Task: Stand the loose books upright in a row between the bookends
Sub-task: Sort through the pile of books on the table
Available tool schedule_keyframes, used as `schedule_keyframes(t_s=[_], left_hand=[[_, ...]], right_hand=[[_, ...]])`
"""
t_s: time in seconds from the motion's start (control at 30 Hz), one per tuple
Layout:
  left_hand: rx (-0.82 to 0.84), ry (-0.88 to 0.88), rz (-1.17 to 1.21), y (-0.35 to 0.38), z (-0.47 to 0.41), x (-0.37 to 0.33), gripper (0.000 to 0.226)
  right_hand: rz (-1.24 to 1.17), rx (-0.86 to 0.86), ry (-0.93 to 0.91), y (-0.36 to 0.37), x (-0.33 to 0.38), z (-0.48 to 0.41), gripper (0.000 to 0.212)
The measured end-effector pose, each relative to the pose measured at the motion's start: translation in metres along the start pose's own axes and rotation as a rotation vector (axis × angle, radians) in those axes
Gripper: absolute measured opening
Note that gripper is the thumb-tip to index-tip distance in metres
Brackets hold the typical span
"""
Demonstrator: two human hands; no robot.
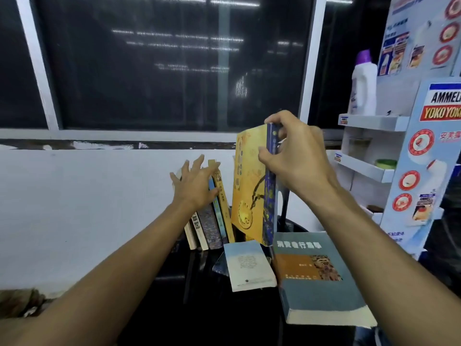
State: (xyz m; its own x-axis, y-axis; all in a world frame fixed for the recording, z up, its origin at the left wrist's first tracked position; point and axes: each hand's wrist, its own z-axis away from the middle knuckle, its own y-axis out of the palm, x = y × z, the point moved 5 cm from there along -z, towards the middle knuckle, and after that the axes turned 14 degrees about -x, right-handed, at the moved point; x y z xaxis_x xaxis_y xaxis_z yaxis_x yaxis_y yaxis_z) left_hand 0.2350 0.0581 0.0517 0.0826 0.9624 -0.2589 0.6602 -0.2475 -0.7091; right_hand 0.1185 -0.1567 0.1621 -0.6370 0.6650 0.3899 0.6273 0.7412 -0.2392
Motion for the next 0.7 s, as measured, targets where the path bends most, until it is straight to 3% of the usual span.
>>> schedule_keyframes(t_s=[0.33,0.7], left_hand=[[-0.037,-0.046,-0.094,0.011,-0.004,0.003,0.063],[-0.049,-0.103,0.075,0.011,0.000,0.017,0.062]], right_hand=[[0.034,-0.020,-0.076,0.046,-0.002,-0.018,0.043],[0.073,-0.029,-0.119,0.057,0.016,-0.038,0.043]])
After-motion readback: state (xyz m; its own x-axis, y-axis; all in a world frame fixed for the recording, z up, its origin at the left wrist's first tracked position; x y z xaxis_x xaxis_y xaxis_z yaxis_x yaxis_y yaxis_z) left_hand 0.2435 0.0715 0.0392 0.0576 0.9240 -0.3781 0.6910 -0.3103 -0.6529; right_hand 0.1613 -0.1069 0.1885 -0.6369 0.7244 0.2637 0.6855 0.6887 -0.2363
